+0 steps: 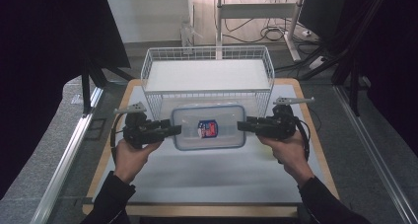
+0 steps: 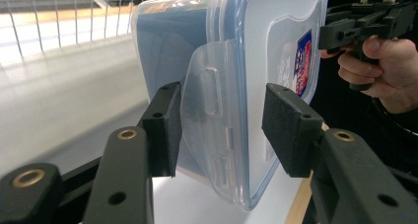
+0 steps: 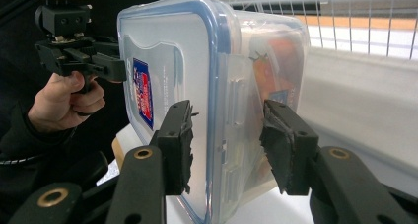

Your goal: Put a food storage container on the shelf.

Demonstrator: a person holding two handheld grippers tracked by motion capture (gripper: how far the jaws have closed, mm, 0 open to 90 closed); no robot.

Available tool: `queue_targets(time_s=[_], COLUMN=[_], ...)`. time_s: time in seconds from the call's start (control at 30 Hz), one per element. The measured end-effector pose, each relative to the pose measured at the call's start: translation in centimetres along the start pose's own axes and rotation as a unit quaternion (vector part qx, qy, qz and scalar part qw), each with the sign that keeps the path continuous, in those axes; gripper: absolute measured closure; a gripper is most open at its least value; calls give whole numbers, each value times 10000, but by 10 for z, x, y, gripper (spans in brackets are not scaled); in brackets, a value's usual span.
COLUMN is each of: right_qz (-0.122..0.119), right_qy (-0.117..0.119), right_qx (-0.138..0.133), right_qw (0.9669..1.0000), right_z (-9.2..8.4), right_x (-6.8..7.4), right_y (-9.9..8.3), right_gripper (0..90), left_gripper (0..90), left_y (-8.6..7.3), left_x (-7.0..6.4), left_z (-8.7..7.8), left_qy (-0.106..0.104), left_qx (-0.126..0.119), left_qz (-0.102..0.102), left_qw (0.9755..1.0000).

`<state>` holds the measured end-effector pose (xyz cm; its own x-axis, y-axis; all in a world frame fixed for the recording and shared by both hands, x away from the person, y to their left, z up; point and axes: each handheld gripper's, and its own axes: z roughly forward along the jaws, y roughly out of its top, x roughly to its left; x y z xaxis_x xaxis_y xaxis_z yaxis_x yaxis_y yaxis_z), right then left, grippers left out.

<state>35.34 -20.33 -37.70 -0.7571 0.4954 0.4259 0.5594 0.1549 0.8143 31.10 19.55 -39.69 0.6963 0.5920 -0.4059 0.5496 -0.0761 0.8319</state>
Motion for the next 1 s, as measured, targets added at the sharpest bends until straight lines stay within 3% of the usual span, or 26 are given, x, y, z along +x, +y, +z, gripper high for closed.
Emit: queue_targets(time_s=[0.3,0.77,1.0], right_qz=[49,-26,25], right_qy=[-6,-32,-83], right_qx=[-33,-294,-310], right_qw=[10000,9996,9995], right_z=[3,3,9], right_x=[-2,-6,-14], right_y=[28,82,97], right_gripper=[560,551,546], left_gripper=[508,503,504], left_y=[35,95,112], left_x=[7,10,22], left_z=[-6,-13,-9], left_qy=[39,220,212], left_qx=[3,-20,-19], left_qz=[-12,196,191], left_qw=[10000,9996,9996])
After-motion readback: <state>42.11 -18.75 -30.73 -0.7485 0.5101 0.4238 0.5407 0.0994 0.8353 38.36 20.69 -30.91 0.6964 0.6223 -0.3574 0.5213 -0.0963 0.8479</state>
